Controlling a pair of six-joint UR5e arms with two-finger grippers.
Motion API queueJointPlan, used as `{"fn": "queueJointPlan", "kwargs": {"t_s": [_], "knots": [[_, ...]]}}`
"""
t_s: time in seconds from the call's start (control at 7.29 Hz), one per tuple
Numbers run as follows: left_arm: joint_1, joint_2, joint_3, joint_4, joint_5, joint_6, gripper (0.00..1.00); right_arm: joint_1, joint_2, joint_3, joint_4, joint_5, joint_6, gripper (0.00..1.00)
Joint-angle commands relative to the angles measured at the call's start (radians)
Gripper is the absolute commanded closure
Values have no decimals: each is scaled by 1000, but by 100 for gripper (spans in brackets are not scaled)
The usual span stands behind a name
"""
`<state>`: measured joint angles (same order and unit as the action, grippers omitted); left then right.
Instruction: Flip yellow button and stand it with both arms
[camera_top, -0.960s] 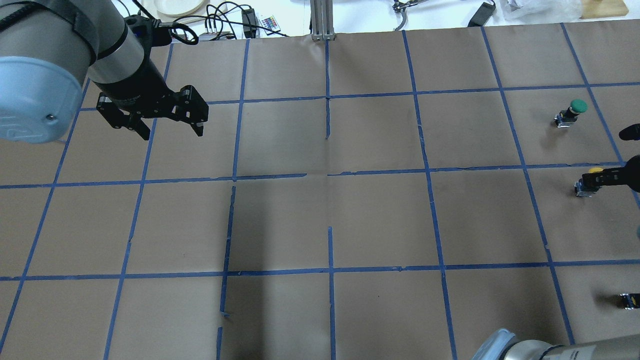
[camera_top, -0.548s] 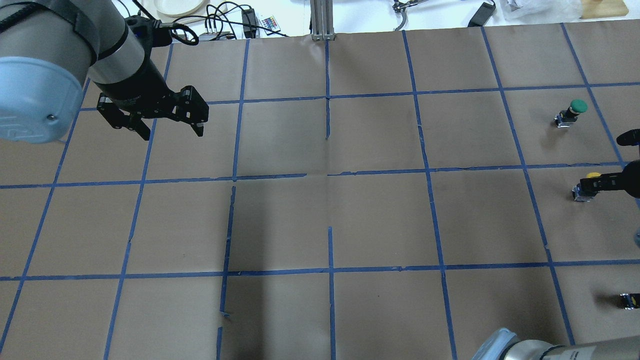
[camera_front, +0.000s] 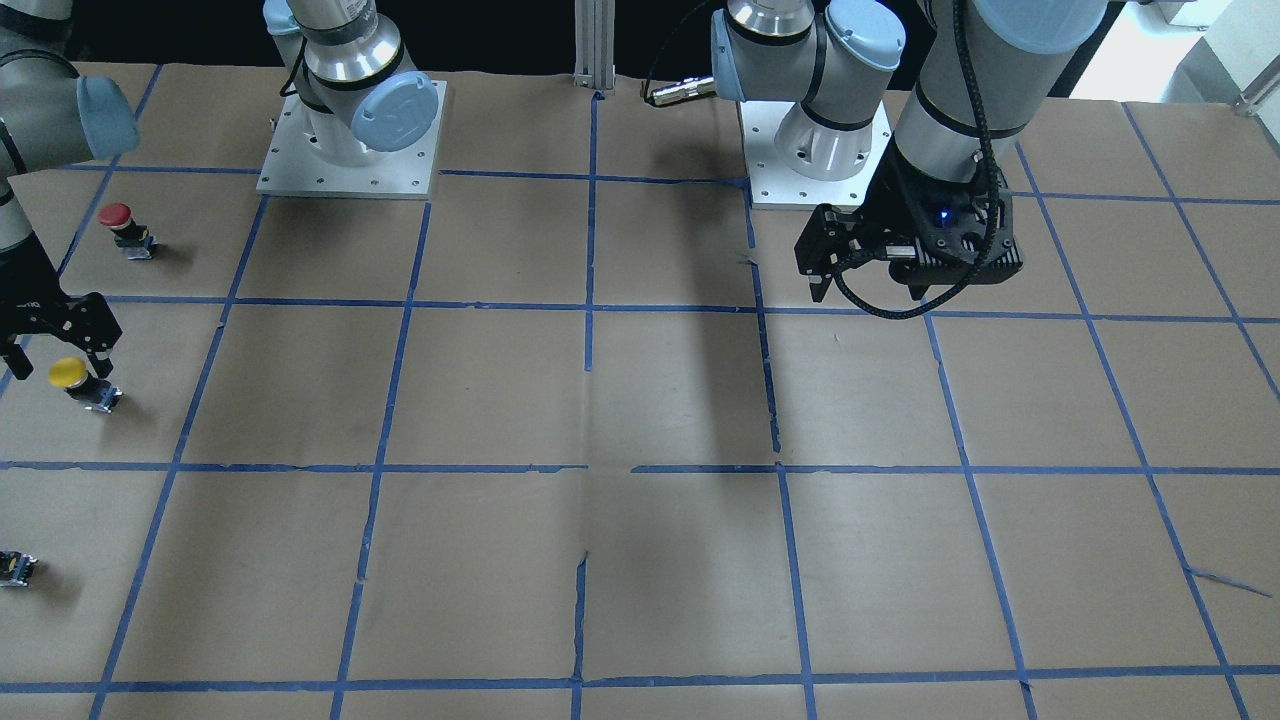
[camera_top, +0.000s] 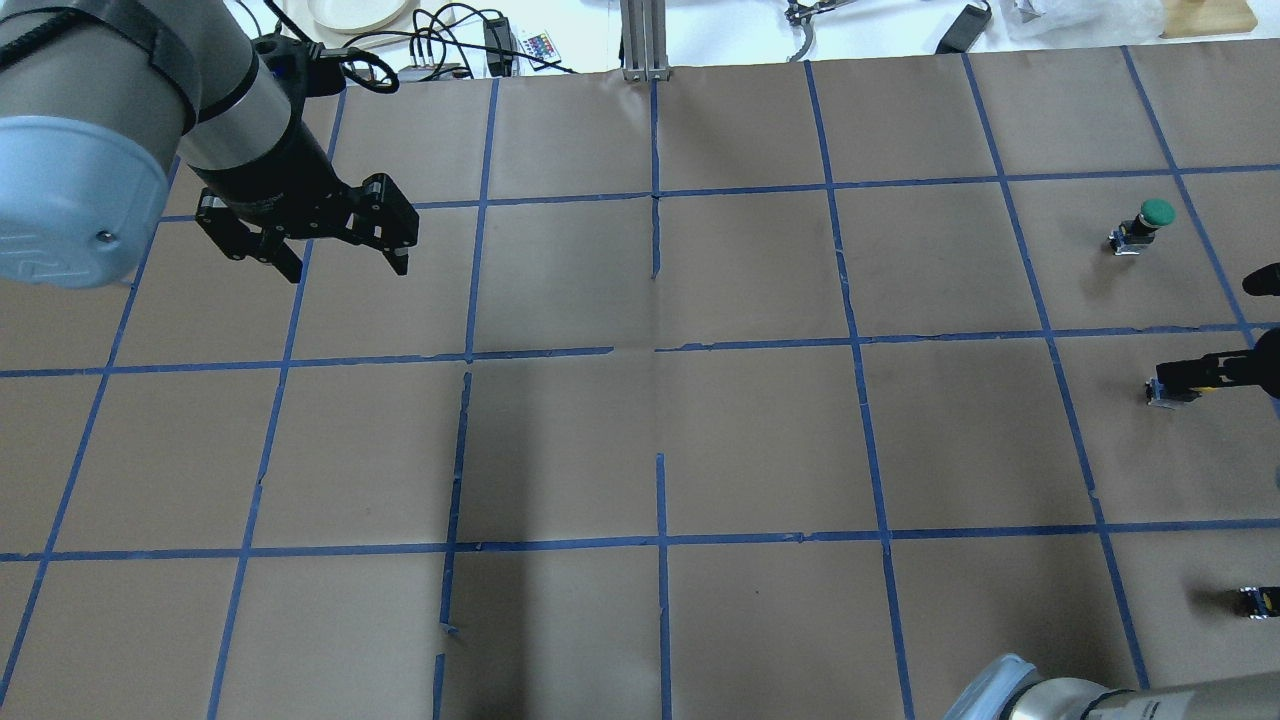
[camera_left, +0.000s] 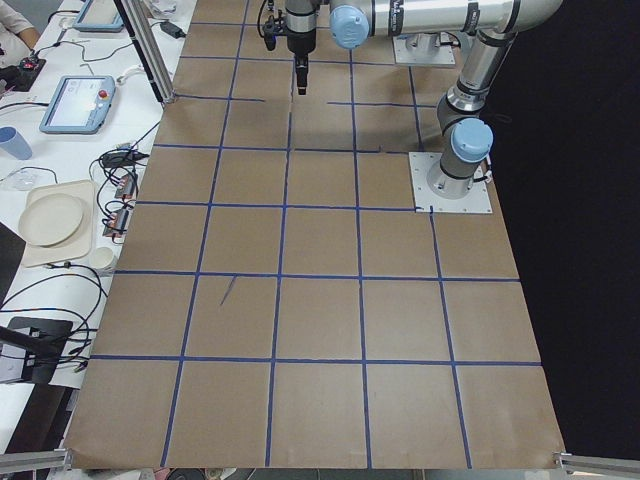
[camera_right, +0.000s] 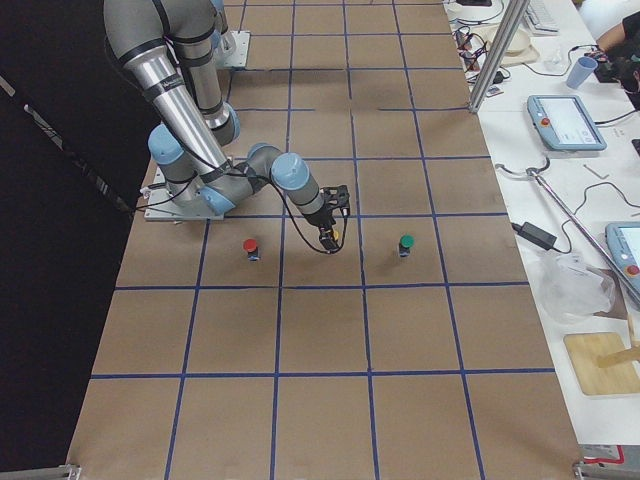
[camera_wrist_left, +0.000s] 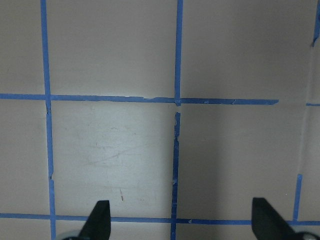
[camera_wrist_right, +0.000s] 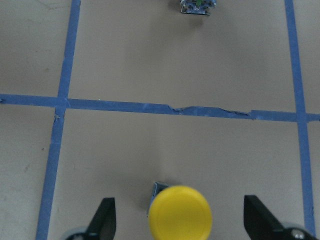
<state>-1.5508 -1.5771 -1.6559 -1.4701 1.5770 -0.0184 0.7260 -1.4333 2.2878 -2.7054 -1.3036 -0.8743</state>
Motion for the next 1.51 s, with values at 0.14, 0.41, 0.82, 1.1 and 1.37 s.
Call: {"fn": "queueJointPlan", "kwargs": {"t_s": [0.14,0.41,0.82,1.1,1.37], "knots": [[0,-1,-1,1,0,0,0,1,-56,-74,135,-8,91,1],[0,-1,7,1,1,0,0,15,-177,-277,585,-28,211,0],[0,-7,10,-1,1,0,0,241,-205,-497,868,-238,344,0],[0,-3,11,-1,3,0,0,457,-217,-608,1086,-238,614,0],[0,-7,10,-1,1,0,0,686,-228,-616,1113,-266,820,0]]}}
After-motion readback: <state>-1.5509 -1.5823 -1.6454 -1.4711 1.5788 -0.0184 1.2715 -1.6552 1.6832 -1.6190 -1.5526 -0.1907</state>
